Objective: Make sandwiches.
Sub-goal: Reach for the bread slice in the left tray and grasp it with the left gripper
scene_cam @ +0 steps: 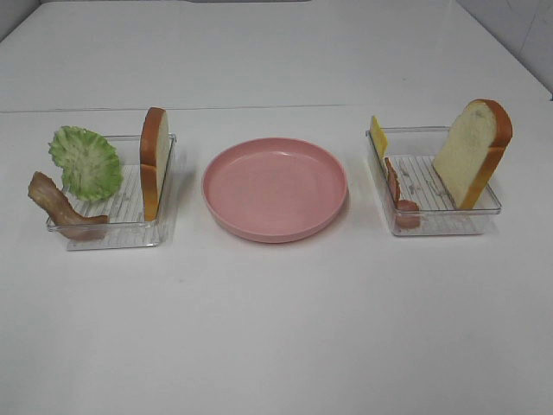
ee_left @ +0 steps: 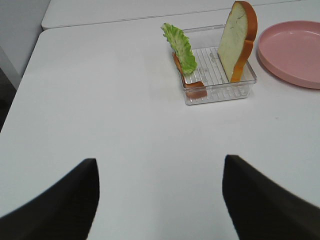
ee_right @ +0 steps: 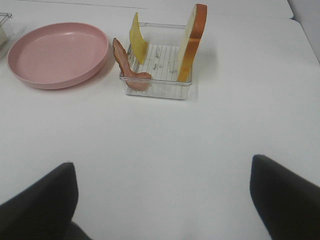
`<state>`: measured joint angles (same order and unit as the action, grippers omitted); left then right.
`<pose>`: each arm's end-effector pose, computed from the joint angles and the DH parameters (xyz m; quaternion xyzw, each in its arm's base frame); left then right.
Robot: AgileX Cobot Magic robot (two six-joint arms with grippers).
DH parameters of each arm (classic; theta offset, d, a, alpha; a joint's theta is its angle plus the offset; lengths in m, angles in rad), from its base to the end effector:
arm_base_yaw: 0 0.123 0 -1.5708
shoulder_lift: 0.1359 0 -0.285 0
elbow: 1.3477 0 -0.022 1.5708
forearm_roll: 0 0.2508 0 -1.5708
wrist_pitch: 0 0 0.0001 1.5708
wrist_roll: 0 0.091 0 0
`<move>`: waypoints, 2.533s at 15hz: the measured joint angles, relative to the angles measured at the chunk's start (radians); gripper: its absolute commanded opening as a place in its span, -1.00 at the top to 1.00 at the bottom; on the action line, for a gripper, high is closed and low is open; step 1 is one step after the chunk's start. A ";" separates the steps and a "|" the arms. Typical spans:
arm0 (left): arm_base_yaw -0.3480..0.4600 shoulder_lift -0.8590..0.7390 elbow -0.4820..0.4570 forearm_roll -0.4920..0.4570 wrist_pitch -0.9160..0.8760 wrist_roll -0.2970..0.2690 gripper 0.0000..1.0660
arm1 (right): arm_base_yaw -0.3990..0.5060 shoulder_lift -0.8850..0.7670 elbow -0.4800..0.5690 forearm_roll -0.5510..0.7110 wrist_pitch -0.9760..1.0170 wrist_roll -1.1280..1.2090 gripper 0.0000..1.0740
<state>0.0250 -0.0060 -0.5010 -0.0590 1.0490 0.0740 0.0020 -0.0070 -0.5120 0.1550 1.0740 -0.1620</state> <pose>-0.0054 -0.0048 0.2786 0.0218 0.8477 -0.0033 0.5301 -0.0085 0.0123 0.2803 -0.0738 0.8460 0.0353 0.5269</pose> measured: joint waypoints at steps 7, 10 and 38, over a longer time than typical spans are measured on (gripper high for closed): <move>0.000 0.000 0.000 0.000 0.000 0.000 -0.27 | 0.000 0.000 0.000 0.000 0.000 0.000 -0.63; 0.000 0.000 0.000 0.000 0.000 0.000 -0.27 | 0.000 0.000 0.000 0.000 0.000 0.000 -0.63; 0.000 0.218 -0.045 -0.028 -0.281 -0.001 -0.27 | 0.000 0.000 0.000 0.000 0.000 0.000 -0.63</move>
<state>0.0250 0.2120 -0.5460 -0.0870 0.7680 0.0730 0.0020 -0.0070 -0.5120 0.1550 1.0740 -0.1620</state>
